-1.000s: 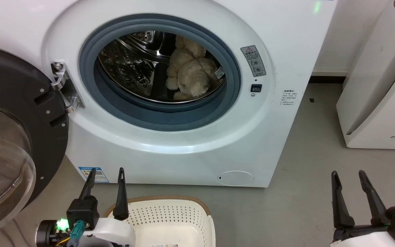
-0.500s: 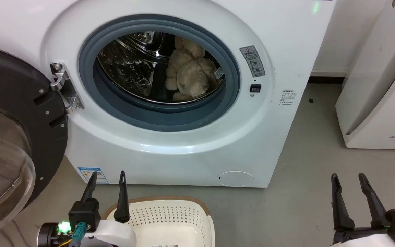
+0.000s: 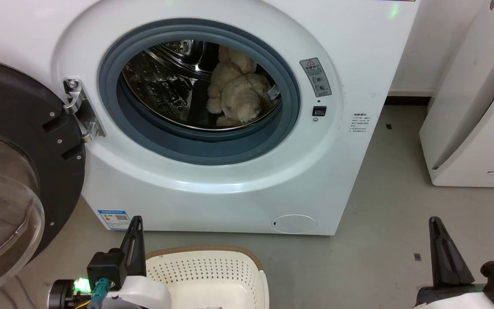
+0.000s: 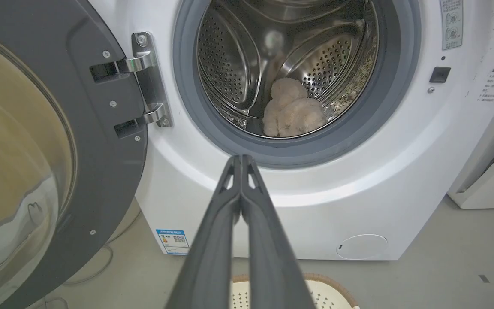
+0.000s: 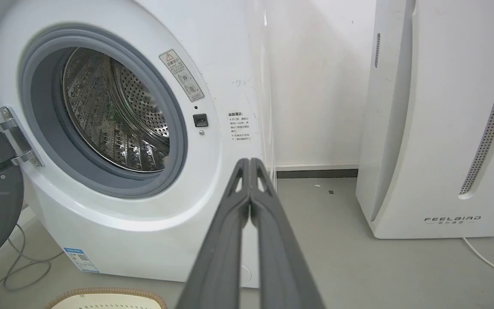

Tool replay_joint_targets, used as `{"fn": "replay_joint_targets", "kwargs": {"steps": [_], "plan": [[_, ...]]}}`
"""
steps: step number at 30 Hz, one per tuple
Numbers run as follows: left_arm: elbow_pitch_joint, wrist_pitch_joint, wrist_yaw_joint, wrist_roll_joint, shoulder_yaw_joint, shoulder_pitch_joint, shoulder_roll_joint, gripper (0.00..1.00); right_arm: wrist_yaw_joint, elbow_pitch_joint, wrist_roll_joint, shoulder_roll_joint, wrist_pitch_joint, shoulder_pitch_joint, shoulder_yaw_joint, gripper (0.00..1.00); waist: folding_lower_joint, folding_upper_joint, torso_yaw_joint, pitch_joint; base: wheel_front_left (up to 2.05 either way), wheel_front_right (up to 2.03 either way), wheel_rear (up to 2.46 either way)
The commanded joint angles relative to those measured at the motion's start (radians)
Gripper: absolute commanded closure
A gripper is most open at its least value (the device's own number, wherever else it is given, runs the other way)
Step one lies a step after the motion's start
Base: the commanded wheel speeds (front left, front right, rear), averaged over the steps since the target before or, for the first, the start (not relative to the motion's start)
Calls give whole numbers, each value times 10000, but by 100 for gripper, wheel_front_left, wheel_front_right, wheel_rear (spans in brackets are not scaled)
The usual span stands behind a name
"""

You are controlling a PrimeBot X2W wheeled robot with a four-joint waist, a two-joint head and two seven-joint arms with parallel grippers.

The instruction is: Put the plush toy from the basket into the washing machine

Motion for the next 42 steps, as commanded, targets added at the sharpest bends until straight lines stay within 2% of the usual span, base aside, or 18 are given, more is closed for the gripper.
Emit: {"fn": "replay_joint_targets", "kwargs": {"steps": [1, 42], "plan": [[-51, 49, -11, 7, 7, 12, 0, 100, 0, -5, -28, 0, 51, -18, 5, 100, 0, -1, -5, -2, 0, 0, 0], [-824, 865, -171, 105, 46, 187, -6, 100, -3, -82, -563, -1, 872, -265, 214, 100, 0, -1, -131, -83, 0, 0, 0]]}}
